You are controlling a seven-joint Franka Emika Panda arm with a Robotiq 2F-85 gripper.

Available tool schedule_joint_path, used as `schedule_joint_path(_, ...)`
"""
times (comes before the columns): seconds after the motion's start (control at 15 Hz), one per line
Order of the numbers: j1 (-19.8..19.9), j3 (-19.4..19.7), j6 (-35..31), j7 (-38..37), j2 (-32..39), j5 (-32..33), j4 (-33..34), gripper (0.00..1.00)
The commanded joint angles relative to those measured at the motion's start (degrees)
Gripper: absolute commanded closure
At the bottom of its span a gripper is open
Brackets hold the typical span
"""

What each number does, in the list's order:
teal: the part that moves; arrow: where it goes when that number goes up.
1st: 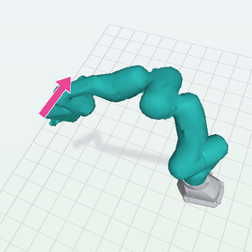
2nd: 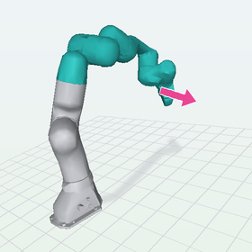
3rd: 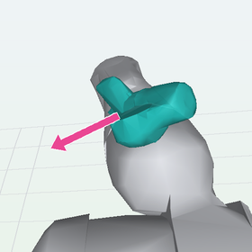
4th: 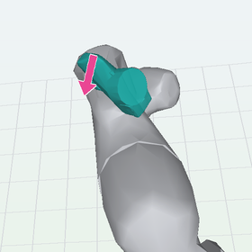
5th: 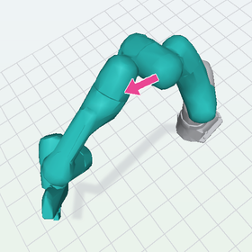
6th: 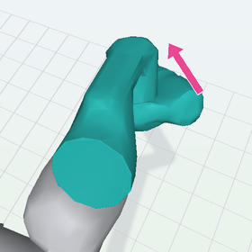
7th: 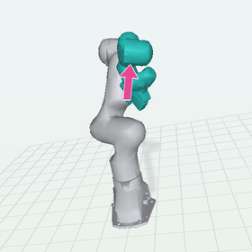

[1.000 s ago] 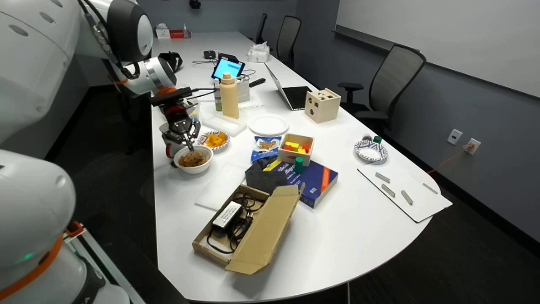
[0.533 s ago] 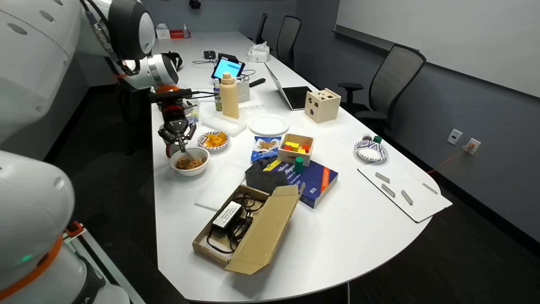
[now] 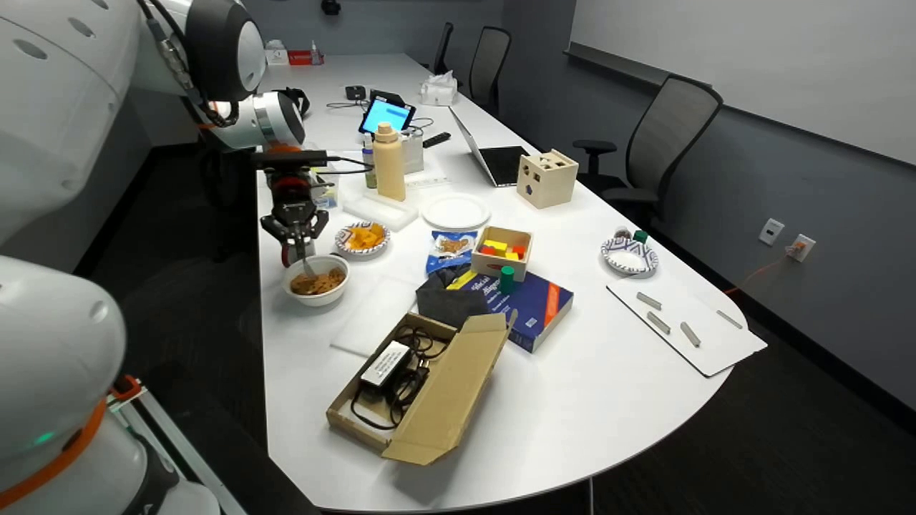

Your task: Use the cake spatula to stir the contents in the white bowl.

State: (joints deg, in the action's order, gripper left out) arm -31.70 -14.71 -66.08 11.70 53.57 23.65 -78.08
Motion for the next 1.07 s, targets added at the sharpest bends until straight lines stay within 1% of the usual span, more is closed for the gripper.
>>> schedule_joint_path(0.0,0.98,-0.72,4.72,1.98,0.51,-1.05,1.11,0.99)
schedule_joint_path(0.47,1.48,-0.62,11.05,3.36,1.96,0.23,1.64,0.99)
schedule_joint_path(0.67,1.06,-0.35,13.37,3.14,2.63,2.5,1.7,0.99)
schedule_joint_path(0.87,0.46,-0.09,13.9,2.2,3.23,5.44,1.69,0.99)
schedule_joint_path(1.0,-0.12,0.17,13.11,1.15,3.29,8.01,1.48,0.99)
